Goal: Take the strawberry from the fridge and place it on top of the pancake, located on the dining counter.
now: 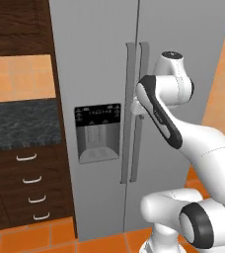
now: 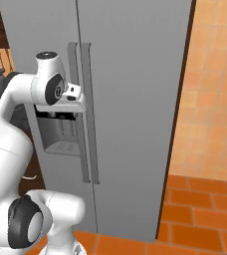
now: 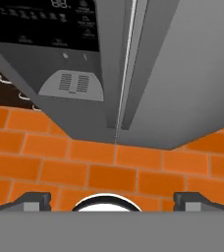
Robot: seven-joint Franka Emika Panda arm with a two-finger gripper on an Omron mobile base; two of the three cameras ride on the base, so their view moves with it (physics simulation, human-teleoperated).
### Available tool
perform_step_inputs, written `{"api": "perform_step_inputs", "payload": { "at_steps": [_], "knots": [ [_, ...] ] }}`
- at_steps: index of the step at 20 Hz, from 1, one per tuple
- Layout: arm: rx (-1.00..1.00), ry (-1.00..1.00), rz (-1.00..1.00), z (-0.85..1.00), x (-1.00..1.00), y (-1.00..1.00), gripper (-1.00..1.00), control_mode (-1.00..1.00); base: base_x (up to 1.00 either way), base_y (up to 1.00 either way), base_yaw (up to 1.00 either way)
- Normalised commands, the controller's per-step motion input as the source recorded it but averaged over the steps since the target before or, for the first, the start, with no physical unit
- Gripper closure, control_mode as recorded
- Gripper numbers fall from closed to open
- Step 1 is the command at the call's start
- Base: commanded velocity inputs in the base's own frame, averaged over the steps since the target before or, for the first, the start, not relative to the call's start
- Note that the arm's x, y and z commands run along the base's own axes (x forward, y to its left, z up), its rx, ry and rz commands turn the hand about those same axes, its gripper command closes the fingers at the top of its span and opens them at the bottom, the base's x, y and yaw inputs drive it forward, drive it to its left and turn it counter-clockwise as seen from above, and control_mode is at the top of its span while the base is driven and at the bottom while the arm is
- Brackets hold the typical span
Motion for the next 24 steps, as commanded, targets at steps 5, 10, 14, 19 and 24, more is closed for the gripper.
{"api": "perform_step_inputs", "payload": {
  "at_steps": [5, 10, 14, 19, 24],
  "knots": [
    [0.0, 0.0, 0.0, 0.0, 0.0, 0.0, -1.0, 1.0, -0.16, -0.23, -0.06],
    [0.0, 0.0, 0.0, 0.0, 0.0, 0.0, -1.0, 1.0, -0.02, -0.34, 0.0],
    [0.0, -0.06, 0.0, -0.21, 0.14, -0.05, -1.0, -1.0, 0.0, -0.08, 0.0],
    [0.0, -0.29, 0.0, -0.47, 0.91, 0.0, -1.0, -1.0, 0.0, 0.0, 0.0],
    [0.01, -0.21, 0.03, -0.24, 0.88, 0.0, -1.0, -1.0, 0.0, 0.0, 0.0]
  ]
}}
